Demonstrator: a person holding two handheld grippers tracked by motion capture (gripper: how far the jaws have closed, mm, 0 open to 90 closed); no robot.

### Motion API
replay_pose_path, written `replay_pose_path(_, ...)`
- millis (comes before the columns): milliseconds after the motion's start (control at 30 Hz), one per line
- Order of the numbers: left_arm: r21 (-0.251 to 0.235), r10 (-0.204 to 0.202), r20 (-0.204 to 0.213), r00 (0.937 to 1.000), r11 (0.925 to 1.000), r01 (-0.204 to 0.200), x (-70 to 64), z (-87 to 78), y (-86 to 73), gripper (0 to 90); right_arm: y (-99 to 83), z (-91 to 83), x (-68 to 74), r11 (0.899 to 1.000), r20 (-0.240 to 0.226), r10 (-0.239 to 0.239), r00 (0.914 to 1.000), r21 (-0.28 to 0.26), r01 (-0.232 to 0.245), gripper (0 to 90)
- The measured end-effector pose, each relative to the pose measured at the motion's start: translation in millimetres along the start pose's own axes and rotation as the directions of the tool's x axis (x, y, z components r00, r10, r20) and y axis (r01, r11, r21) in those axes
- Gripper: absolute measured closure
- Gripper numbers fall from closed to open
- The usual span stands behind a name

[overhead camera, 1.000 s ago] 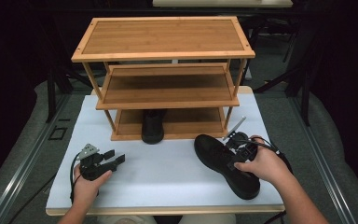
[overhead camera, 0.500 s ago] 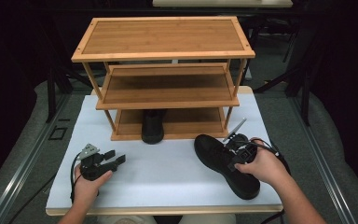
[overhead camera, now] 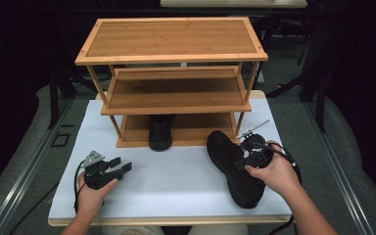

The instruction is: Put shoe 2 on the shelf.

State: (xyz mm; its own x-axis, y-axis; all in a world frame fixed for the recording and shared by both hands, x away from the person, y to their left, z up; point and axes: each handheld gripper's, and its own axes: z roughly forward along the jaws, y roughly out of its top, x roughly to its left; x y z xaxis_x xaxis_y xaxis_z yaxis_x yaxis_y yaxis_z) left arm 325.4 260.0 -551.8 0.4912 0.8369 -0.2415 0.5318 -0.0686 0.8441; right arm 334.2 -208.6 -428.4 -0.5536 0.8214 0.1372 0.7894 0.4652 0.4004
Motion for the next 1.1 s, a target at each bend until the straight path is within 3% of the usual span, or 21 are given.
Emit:
replay_pose_path(233,-0.001,0.001,0.002,1.0000,1.0000,-0.001,0.1,0.2,0.1,41.5,14.2,-1.9,6.3,0.998,-0.025,0.011,0.9996,-0.055,-0.013,87.7)
replay_pose_path(433,0.002,-0.001,0.002,1.0000,1.0000,0.001,0.7,-0.2,0.2,41.5,30.3,2.0,10.7,0.991,-0.063,0.001,0.9980,-0.136,-0.010,87.7)
replay_pose_path(633,0.001,0.000,0.005,1.0000,1.0000,0.000,1.0,0.7,0.1,41.5,47.4,16.7,17.1,0.983,-0.081,0.000,0.9967,-0.183,-0.014,87.7)
replay_pose_path(767,0.001,0.000,0.010,1.0000,1.0000,0.000,1.1,1.4,0.2,41.5,64.3,29.6,21.0,0.975,-0.055,0.020,0.9983,-0.221,-0.031,87.7)
replay_pose_path(800,0.000,-0.001,0.009,1.0000,1.0000,0.001,1.2,1.6,0.2,41.5,69.0,33.0,20.2,0.974,-0.094,0.014,0.9954,-0.225,-0.035,87.7)
replay_pose_path(833,0.001,-0.001,0.008,1.0000,1.0000,0.001,1.2,1.7,0.2,41.5,72.0,34.9,21.0,0.974,-0.092,0.020,0.9956,-0.222,-0.040,87.6)
replay_pose_path(867,0.001,-0.001,0.008,1.0000,1.0000,0.001,1.2,1.7,0.2,41.5,76.0,37.6,23.5,0.974,-0.042,0.029,0.9987,-0.222,-0.038,87.6)
replay_pose_path(933,0.002,-0.001,0.009,1.0000,1.0000,0.001,1.7,1.6,0.3,41.5,81.0,41.2,26.2,0.974,-0.019,0.038,0.9991,-0.222,-0.041,87.6)
replay_pose_path(967,0.003,-0.002,0.009,1.0000,1.0000,0.002,1.9,1.5,0.4,41.5,85.7,43.6,25.7,0.976,-0.089,0.021,0.9958,-0.216,-0.040,87.6)
replay_pose_path(1000,0.004,-0.003,0.012,0.9999,1.0000,0.003,2.2,1.3,0.5,41.5,92.9,48.8,31.0,0.975,-0.034,0.041,0.9986,-0.216,-0.047,87.6)
replay_pose_path(1100,0.005,-0.002,0.012,0.9999,1.0000,0.002,2.4,1.2,0.5,41.5,98.3,53.8,33.9,0.976,-0.038,0.050,0.9980,-0.211,-0.057,87.5)
